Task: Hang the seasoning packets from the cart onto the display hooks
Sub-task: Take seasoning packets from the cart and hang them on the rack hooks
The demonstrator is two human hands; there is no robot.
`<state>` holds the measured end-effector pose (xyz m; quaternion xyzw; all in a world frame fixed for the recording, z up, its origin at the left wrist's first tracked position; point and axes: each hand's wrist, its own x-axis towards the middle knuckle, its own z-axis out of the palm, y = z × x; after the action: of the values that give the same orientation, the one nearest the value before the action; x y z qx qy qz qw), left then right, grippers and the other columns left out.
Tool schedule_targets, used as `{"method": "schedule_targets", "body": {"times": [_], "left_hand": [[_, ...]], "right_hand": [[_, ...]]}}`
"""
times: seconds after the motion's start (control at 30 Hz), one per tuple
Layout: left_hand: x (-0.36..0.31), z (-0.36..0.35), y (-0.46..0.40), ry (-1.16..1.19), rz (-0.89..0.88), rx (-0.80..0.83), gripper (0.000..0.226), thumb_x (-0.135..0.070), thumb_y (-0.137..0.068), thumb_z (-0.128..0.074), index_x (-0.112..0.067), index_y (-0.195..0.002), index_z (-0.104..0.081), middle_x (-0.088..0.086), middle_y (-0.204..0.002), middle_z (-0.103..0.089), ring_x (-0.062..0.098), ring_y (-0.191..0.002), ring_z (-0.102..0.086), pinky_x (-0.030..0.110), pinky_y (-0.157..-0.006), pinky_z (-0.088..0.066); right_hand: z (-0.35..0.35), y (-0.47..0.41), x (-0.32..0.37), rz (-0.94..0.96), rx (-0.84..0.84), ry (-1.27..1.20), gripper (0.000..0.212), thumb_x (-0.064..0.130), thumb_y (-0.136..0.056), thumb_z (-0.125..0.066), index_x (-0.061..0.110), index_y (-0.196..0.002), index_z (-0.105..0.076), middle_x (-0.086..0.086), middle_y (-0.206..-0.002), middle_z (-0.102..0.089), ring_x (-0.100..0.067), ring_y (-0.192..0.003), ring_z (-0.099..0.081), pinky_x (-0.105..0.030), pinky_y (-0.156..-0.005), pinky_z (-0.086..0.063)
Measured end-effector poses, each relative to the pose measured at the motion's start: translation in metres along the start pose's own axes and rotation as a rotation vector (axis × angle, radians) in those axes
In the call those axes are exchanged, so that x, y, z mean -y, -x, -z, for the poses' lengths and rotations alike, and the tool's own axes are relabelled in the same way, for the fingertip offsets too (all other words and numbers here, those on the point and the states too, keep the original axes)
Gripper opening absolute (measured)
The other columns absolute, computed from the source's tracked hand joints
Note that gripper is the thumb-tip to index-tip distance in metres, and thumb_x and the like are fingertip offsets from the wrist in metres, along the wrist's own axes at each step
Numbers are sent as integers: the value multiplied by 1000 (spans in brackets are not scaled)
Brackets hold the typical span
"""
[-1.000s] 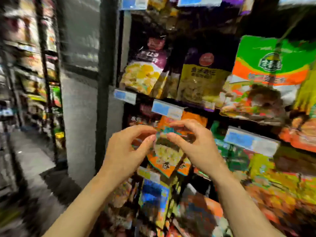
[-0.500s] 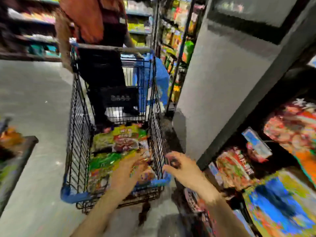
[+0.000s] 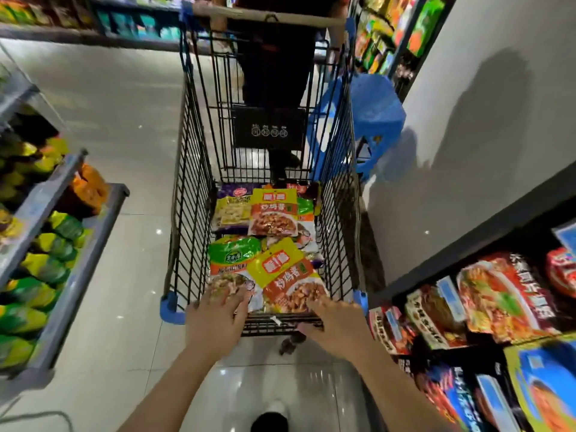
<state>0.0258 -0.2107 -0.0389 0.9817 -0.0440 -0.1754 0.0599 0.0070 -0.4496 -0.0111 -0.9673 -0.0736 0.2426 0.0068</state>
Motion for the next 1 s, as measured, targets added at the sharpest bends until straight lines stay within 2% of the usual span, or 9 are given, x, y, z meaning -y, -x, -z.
{"method": "schedule_targets", "body": {"times": [0.1, 0.2, 0.3, 0.4, 0.57, 0.67, 0.73, 0.87, 1.0], "left_hand": [[3, -14, 26, -33, -18, -30, 49, -43, -87, -31, -31, -115, -69, 5, -108, -72, 36, -99, -67, 56, -75, -51], [2, -29, 60, 11, 25, -49, 62, -50, -88, -13, -38, -132, -55, 0, -133, -59, 33, -126, -52, 60, -99, -33], [3, -44, 96, -17, 53, -56, 77, -55, -80, 9, -43, -144, -32, -6, -151, -38, 25, -143, -28, 52, -111, -14], [0, -56, 133, -9, 47, -85, 74, -55, -83, 7, -41, -145, -31, -4, -150, -38, 24, -144, -27, 51, -113, -5], [-11, -77, 195, 31, 36, -118, 53, -45, -91, -24, -31, -130, -57, 3, -128, -63, 30, -128, -50, 49, -107, -14], [-15, -97, 231, 59, 10, -199, 47, -41, -90, -32, -31, -129, -56, 3, -124, -65, 31, -125, -53, 49, -106, -21], [-17, -109, 254, 73, 6, -196, 45, -42, -91, -32, -32, -133, -45, 2, -126, -64, 30, -126, -52, 52, -105, -27], [-9, -125, 292, 85, 4, -147, 48, -44, -93, -29, -30, -136, -46, 3, -132, -60, 29, -130, -48, 50, -103, -24], [10, -133, 316, 61, -38, -140, 56, -48, -99, -14, -28, -137, -50, 4, -135, -58, 30, -131, -47, 51, -105, -20]], "right_hand": [[-18, 23, 8, 1, -22, 6, 74, 77, -83, -13, 35, -142, -31, 0, -144, -43, -27, -123, -48, -42, -98, -34], [-41, 47, 18, -6, -120, 48, 90, 76, -79, 10, 33, -138, -44, 0, -125, -62, -27, -97, -64, -41, -84, -45], [-75, 74, 29, -27, -222, -20, 73, 66, -94, -11, 26, -115, -69, -1, -89, -74, -23, -59, -66, -35, -62, -50], [-85, 103, 35, -27, -207, -70, 73, 68, -92, -8, 31, -111, -68, 4, -95, -73, -20, -72, -70, -41, -66, -54], [-112, 152, 40, -49, -19, -120, 76, 73, -84, -2, 35, -148, -15, -2, -149, -37, -28, -125, -47, -47, -104, -31], [-124, 193, 42, 5, -196, 29, 65, 70, -90, -26, 27, -130, -52, -5, -114, -68, -26, -88, -68, -45, -75, -54], [-146, 216, 42, 110, -475, 186, 46, 57, -89, -51, 21, -110, -69, -12, -87, -74, -23, -54, -63, -34, -52, -51], [-173, 247, 55, 163, -597, 112, 52, 54, -93, -49, 13, -122, -61, -19, -90, -72, -26, -58, -64, -37, -59, -50], [-184, 273, 78, 272, -649, 146, 17, 38, -89, -62, 28, -102, -61, -17, -110, -68, -31, -68, -69, -42, -54, -52]]}}
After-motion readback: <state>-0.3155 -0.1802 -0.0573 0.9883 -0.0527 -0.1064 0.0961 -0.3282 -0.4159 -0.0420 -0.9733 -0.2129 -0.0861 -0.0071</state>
